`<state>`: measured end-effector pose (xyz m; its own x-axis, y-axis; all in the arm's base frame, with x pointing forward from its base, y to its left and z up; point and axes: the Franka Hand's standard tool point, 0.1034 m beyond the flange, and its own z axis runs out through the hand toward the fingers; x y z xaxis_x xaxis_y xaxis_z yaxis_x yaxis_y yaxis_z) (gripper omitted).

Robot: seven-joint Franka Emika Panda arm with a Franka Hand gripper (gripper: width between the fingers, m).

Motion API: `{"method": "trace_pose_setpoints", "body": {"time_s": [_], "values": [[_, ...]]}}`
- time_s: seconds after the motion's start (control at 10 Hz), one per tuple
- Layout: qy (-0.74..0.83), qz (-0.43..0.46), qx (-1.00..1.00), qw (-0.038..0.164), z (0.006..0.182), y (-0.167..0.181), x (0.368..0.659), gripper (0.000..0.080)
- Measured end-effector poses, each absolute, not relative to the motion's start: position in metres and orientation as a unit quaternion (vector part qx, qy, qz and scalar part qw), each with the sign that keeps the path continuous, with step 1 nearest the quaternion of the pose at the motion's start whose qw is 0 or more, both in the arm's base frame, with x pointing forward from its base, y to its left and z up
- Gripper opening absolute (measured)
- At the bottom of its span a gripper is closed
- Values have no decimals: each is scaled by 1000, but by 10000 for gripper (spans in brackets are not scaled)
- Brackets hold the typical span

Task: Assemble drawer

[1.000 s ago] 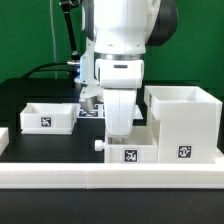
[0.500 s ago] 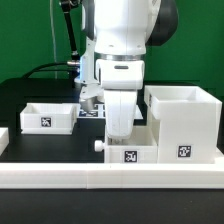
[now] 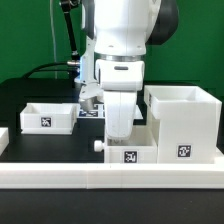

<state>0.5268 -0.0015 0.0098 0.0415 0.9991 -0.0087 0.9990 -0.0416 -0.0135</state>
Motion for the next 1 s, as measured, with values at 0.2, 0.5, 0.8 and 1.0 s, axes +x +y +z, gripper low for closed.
{"method": "trace_pose_setpoints", "body": {"time_s": [0.2,0.5,0.8,1.0], "values": [[-692,7,-722,2,10,0,527,42],[-699,5,-715,2,10,12,528,42],[-699,5,-716,2,10,11,528,42],[-698,5,-716,2,10,11,528,42]]}}
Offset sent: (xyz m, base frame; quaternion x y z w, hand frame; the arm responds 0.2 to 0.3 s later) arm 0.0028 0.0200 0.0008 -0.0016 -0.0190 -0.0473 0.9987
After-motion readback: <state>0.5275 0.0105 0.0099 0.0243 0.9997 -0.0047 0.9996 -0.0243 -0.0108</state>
